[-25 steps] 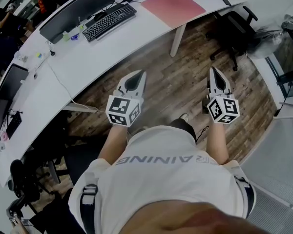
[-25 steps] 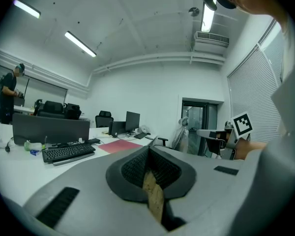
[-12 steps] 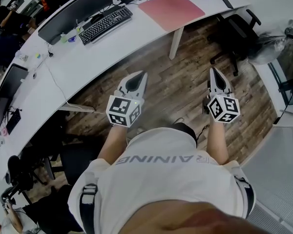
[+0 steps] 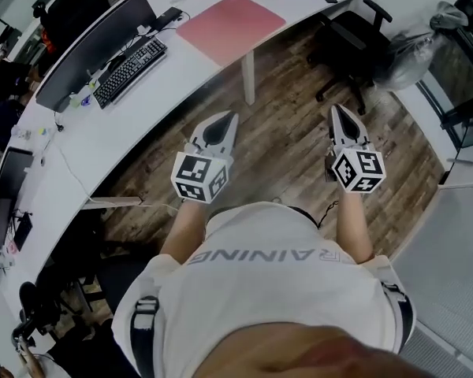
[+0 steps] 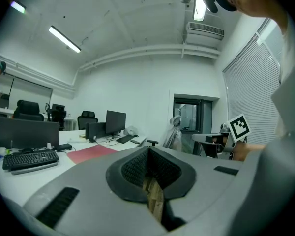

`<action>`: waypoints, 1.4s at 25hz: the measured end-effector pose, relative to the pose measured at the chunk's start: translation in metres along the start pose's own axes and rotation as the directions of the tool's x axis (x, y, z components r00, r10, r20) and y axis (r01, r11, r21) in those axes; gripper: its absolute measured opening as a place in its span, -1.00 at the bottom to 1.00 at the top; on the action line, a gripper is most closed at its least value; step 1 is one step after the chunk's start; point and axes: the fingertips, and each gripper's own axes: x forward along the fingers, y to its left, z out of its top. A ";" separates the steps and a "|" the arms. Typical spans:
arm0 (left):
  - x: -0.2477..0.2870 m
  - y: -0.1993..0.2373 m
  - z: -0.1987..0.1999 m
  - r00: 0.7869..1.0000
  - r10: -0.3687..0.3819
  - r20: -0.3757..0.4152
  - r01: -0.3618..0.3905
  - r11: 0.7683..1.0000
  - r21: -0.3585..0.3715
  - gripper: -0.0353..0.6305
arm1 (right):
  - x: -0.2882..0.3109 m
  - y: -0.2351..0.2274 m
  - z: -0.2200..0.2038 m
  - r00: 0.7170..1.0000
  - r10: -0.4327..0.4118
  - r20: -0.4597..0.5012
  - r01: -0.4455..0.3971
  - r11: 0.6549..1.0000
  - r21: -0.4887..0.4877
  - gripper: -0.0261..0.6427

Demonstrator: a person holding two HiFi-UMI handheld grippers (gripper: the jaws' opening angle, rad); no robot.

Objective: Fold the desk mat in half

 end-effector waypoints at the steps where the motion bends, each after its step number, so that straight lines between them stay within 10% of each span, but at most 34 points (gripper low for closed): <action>1: 0.010 -0.006 0.001 1.000 -0.009 -0.002 0.009 1.000 -0.001 -0.81 | -0.002 -0.009 0.002 1.000 -0.002 0.002 0.002 1.000 -0.002 -0.85; 20: 0.157 -0.035 0.004 0.984 -0.173 -0.048 0.173 0.985 -0.002 -0.81 | 0.030 -0.121 -0.008 0.993 -0.115 -0.007 0.115 0.992 0.047 -0.85; 35: 0.238 0.110 0.030 0.999 -0.033 -0.034 0.031 0.997 -0.069 -0.81 | 0.218 -0.129 0.020 0.999 0.008 -0.043 -0.009 1.000 -0.009 -0.85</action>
